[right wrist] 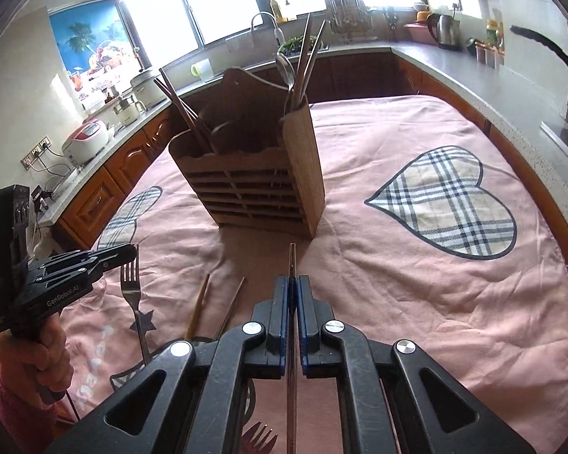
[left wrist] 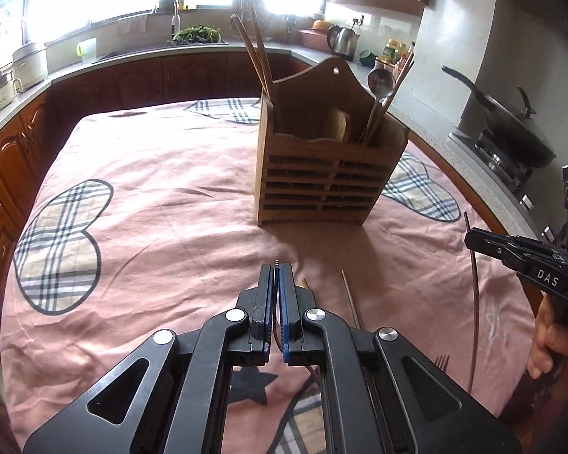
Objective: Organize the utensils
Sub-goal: 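Lift the silver chopsticks with both tools and carry them over the holder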
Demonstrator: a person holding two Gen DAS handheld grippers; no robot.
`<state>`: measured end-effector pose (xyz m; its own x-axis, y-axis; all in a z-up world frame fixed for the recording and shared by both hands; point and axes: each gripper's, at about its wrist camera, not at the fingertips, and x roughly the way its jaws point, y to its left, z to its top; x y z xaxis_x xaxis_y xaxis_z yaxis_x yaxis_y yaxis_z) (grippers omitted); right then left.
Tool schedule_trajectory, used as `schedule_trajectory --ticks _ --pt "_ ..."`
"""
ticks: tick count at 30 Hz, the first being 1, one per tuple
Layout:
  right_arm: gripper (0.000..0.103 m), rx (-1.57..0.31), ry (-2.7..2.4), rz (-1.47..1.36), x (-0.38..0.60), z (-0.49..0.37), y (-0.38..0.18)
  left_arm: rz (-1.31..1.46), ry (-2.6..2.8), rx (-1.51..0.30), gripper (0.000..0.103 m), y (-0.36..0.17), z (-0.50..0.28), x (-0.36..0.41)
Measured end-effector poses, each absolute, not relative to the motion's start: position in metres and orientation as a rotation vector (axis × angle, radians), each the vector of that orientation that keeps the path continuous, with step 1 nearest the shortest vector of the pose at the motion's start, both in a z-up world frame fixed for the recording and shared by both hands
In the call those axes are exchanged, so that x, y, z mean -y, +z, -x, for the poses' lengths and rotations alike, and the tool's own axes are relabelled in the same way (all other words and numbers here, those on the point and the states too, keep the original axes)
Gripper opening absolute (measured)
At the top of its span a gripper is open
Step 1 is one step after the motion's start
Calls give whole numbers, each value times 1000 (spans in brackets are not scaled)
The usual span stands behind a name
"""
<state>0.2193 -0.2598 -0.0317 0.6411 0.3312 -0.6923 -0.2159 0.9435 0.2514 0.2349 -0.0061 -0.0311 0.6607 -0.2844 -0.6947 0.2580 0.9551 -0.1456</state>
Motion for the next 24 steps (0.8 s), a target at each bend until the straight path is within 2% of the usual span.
schedule_trajectory --ticks 24 --pt "4 -541 271 -194 275 -154 29 173 -238 -585 2 19 -165 -45"
